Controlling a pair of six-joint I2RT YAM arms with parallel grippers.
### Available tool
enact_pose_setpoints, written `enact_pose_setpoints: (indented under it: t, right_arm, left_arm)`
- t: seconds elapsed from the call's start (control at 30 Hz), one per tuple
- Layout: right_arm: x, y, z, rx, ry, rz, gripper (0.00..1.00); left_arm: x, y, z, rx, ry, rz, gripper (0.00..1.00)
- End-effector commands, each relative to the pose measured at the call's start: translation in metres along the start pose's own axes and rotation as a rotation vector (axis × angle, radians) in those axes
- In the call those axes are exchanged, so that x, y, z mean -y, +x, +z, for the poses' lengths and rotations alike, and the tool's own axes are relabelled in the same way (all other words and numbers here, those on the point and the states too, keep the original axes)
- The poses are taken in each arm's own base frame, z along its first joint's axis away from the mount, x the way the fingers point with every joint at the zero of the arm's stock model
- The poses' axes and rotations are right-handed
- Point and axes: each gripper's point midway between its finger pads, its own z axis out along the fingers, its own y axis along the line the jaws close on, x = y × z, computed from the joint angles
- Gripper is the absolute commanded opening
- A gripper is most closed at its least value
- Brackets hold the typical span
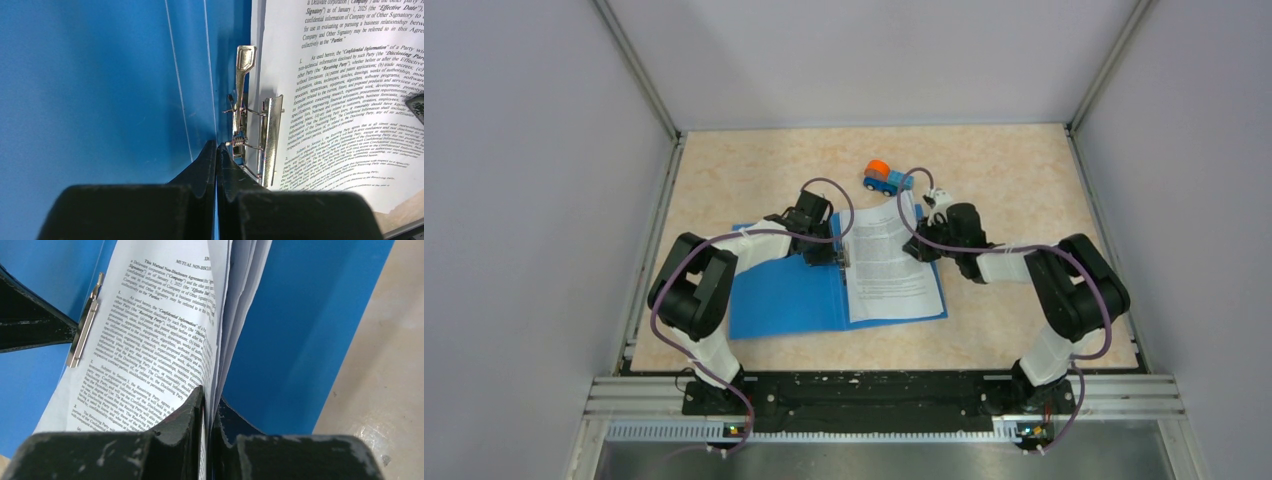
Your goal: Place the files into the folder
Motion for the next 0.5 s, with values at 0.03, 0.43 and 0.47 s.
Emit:
enact_pose_setpoints:
  t: [0.03, 0.43, 0.47]
  right_arm:
    - [-0.01, -0.015, -0.001, -0.004, -0.004, -0.021, 0.14]
    - [-0.002, -0.026, -0.001, -0.052, 0.075, 0.016, 0.42]
    - [-0.001, -0.025, -0.001, -0.062, 0.084, 0.02, 0.44]
  left_arm:
    - [0.012, -0.015, -0.006, 0.039, 0.031, -0.005, 0.0]
    - [0.011, -0.014, -0.004, 0.037, 0.027, -0.004, 0.0]
    - [0.01, -0.013, -0.004, 0.036, 0.026, -0.005, 0.0]
